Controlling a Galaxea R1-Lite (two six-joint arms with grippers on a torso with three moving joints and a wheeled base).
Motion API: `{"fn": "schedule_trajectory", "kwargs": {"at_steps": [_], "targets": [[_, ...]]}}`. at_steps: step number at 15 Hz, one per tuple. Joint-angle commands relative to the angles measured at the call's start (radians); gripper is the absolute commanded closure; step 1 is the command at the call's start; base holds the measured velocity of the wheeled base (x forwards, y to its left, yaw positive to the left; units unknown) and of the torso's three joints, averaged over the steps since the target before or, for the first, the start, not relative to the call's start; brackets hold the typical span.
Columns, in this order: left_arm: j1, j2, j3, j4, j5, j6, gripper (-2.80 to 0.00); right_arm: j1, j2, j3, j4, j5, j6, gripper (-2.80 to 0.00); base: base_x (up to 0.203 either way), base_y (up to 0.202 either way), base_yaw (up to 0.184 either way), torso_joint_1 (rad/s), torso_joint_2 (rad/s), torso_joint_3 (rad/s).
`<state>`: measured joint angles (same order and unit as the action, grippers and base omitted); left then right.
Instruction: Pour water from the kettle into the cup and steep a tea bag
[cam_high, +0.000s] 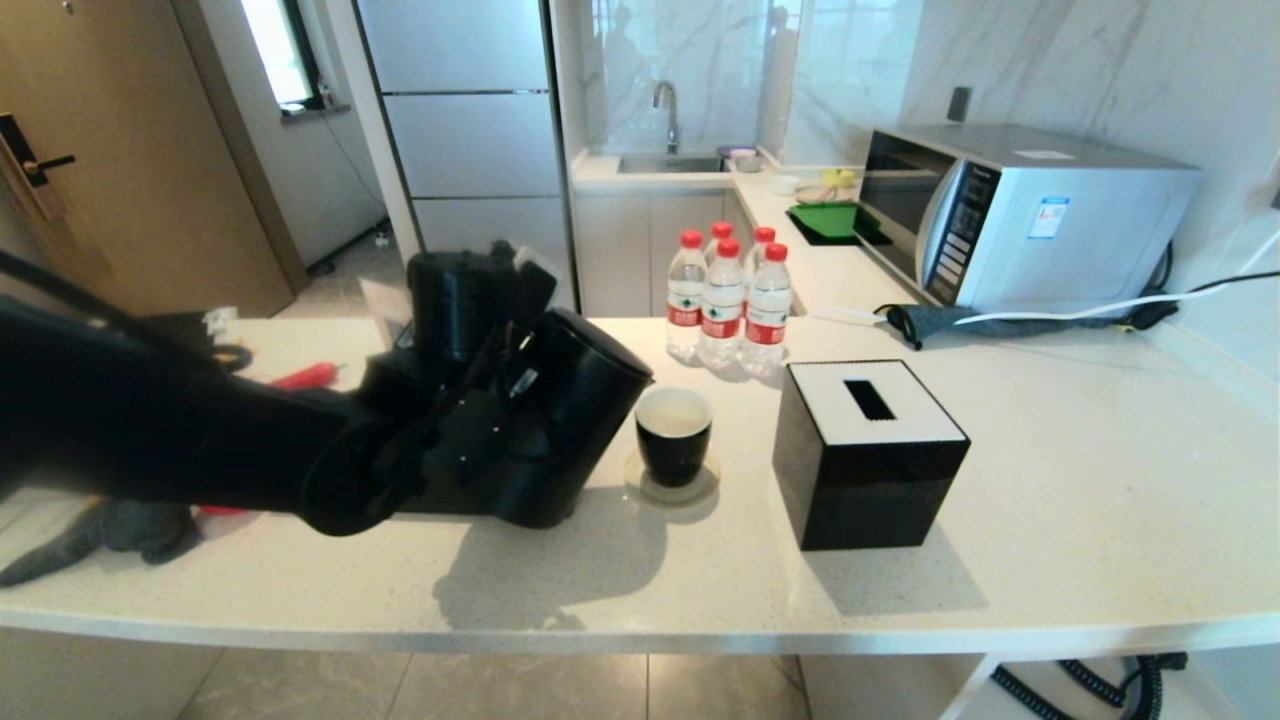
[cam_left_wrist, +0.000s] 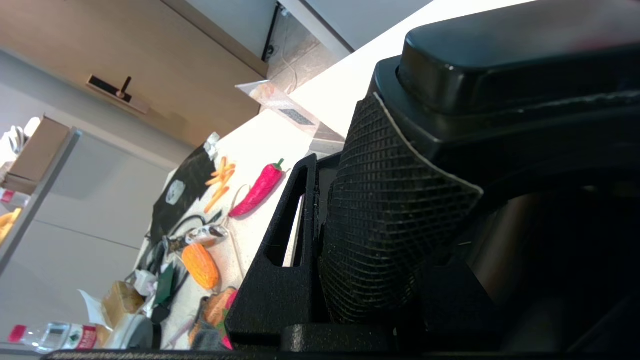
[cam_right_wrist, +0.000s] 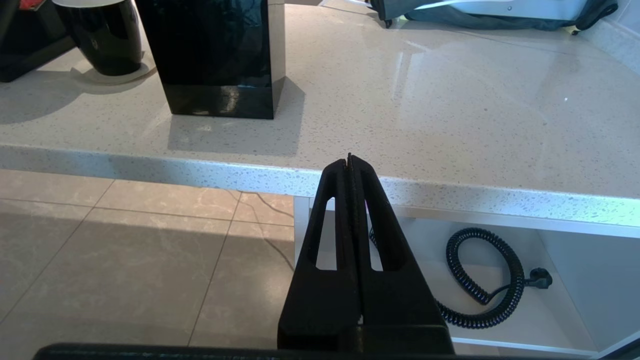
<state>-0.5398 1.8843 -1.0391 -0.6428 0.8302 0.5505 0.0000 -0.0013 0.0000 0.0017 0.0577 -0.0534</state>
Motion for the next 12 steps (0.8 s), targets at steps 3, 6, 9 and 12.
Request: {"fn": "schedule_trajectory", "kwargs": {"at_steps": [3, 6, 9, 12], "targets": [[0.000, 0.001, 0.001, -0.003, 0.004, 0.016, 0.00, 0.000, 0.001, 0.000, 0.000, 0.001, -0.001, 0.00, 0.000, 0.000, 0.000, 0.000, 0.00, 0.000], [0.000, -0.004, 0.001, -0.003, 0.005, 0.030, 0.00, 0.000, 0.001, 0.000, 0.000, 0.001, -0.002, 0.00, 0.000, 0.000, 0.000, 0.000, 0.00, 0.000], [0.000, -0.006, 0.001, -0.003, 0.004, 0.043, 0.00, 0.000, 0.001, 0.000, 0.000, 0.001, 0.000, 0.00, 0.000, 0.000, 0.000, 0.000, 0.00, 0.000], [-0.003, -0.007, 0.001, -0.002, 0.004, 0.045, 0.00, 0.000, 0.001, 0.000, 0.000, 0.001, -0.002, 0.00, 0.000, 0.000, 0.000, 0.000, 0.00, 0.000]]}}
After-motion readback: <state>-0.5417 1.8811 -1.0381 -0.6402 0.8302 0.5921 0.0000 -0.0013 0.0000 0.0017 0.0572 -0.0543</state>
